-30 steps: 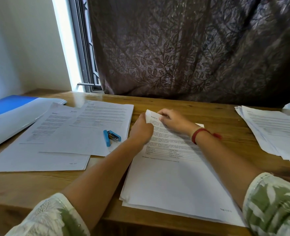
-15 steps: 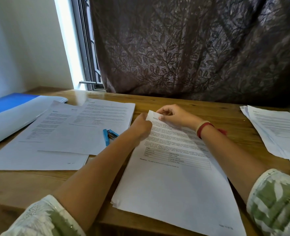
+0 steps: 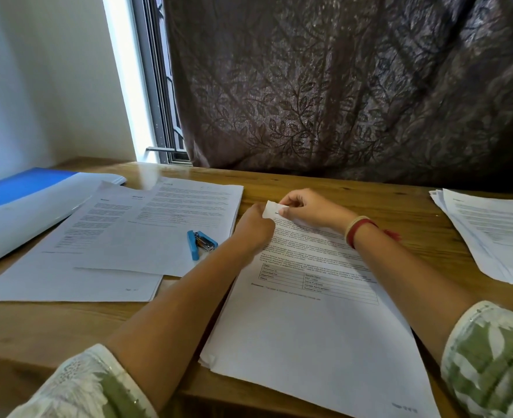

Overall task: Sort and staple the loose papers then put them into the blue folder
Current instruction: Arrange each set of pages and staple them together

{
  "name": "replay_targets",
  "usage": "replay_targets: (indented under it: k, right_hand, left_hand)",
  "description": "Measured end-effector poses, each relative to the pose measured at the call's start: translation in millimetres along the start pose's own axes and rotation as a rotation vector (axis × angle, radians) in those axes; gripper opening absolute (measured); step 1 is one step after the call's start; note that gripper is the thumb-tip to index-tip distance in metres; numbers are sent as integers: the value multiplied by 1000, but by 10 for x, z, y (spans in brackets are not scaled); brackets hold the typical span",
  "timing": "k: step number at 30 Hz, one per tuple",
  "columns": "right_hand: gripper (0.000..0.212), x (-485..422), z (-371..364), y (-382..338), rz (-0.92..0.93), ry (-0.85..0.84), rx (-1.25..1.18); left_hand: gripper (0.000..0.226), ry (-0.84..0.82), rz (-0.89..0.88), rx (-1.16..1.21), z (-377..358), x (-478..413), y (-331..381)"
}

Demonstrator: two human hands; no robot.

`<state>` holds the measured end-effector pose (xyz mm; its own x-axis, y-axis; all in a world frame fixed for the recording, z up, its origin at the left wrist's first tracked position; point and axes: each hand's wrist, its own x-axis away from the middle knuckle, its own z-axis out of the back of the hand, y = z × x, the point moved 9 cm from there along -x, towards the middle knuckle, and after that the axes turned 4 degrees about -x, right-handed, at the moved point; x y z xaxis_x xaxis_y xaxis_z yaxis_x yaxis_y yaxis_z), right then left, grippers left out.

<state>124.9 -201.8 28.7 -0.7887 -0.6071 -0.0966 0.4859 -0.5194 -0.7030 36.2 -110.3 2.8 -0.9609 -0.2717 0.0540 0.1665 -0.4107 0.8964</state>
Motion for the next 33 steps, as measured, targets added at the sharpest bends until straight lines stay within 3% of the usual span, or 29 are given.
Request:
replay_targets:
  k: [3,9,25,33]
  right_hand:
    - [10,-1,-32,-9,-12,-11,30]
    - [20,44,-23,65,-54,36,-82]
    - [11,7,28,62,-80,173,-241]
    - [13,-22,-10,164,-127,144,-301]
  left_hand:
    - [17,1,-9,-12,0,22,25]
    - [42,-17,-6,60,-24,16,13]
    - [33,87,-43,13,57,-40,-2]
    - [24,72,-70,66,62,-53,-5]
